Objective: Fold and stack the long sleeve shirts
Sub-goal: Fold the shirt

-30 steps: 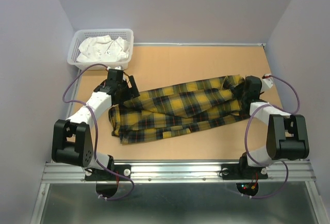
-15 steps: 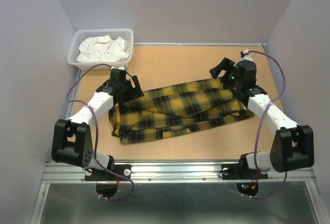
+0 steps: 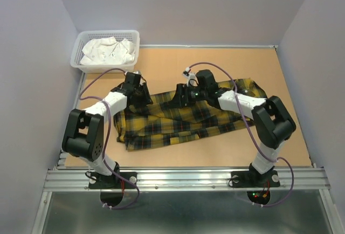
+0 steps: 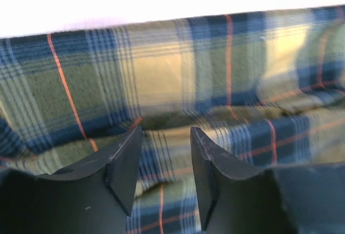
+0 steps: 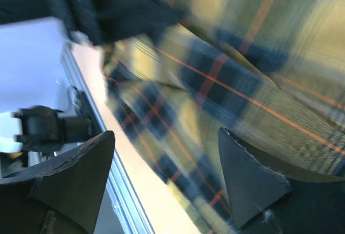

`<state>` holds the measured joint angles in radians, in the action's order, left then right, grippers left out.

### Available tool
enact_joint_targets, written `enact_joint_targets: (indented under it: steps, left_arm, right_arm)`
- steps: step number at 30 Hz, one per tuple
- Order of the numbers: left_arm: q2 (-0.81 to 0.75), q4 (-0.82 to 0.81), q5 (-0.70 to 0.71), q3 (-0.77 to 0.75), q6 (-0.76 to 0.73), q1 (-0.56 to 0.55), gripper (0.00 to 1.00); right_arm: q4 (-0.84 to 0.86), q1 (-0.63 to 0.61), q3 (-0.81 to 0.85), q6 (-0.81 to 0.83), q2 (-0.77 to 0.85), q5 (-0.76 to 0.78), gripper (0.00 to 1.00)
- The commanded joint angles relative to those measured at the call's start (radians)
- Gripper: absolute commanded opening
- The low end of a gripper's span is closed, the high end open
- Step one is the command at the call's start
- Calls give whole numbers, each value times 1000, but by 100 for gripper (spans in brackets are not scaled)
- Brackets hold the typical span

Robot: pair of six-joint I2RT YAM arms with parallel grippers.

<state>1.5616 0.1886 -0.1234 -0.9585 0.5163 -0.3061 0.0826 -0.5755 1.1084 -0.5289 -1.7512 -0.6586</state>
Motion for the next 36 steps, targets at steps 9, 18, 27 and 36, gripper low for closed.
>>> enact_joint_targets:
  steps: [9,18,27,36]
  left_arm:
    - [167,-60,33,93,45,102,40]
    - [-24,-15,21,63,25,107,61]
    - [-207,-95,-71,50,13,-30,80]
    - [-5,-248,-142,75,63,-149,61]
  right_arm:
    - [39,35,-182,60,-123,-53,75]
    - [37,88,-136,29,97,54,78]
    - [63,117,-110,12,85,116,75]
    - [276,239,-222,-118,6,68,51]
